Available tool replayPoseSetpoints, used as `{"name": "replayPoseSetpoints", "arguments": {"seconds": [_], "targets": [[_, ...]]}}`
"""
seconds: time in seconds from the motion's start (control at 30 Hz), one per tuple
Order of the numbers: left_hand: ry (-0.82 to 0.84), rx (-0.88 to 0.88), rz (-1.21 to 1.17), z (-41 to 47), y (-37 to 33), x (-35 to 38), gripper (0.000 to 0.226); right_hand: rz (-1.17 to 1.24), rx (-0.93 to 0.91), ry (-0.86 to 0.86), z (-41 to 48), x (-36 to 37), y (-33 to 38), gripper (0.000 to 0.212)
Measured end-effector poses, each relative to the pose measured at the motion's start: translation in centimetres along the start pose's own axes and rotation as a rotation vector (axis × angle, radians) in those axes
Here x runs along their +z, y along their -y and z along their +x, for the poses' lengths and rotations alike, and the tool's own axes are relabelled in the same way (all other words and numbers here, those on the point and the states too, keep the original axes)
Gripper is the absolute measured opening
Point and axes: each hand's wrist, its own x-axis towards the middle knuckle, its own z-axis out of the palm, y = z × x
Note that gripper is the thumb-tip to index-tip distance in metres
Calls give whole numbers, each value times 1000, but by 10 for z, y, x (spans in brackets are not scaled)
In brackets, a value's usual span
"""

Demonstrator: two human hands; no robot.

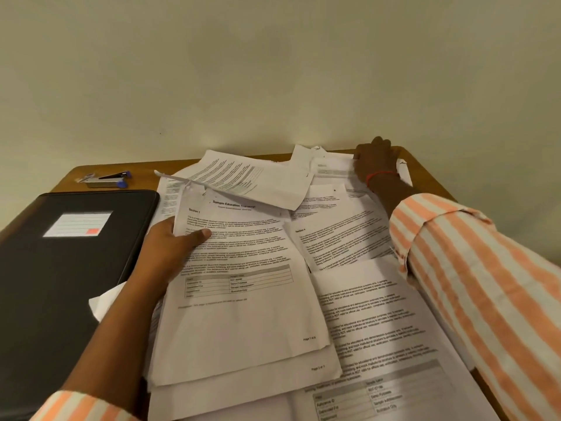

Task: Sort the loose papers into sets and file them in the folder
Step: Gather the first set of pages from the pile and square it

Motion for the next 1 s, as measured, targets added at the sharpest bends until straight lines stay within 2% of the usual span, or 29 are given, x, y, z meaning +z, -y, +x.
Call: {"name": "replayPoseSetpoints", "arguments": {"seconds": [0.07, 0.17, 0.43, 0.5, 0.6, 0.73, 0.83, 1.0], "targets": [[-3, 0, -10, 1, 1, -1, 25, -18, 30, -147, -2, -5, 3, 21], [-5, -5, -10, 1, 1, -1, 23, -28, -33, -252, -5, -16, 14, 23], [-8, 18, -53, -2, -2, -4, 17, -18, -94, -827, 20, -147, 58, 22], [-5, 23, -90, -4, -6, -9, 20, -4, -175, -925, 21, -176, 69, 24], [35, 26, -184, -9, -13, -16, 21, 41, -357, -851, 8, -196, 88, 37], [55, 47, -249, -17, -26, -28, 22, 97, -449, -833, -12, -209, 110, 23], [-5, 81, -175, -22, -33, -38, 22, 78, -531, -768, -25, -214, 116, 24], [-108, 216, -86, -44, -53, -66, 24, 18, -587, -779, -36, -240, 119, 23]]}}
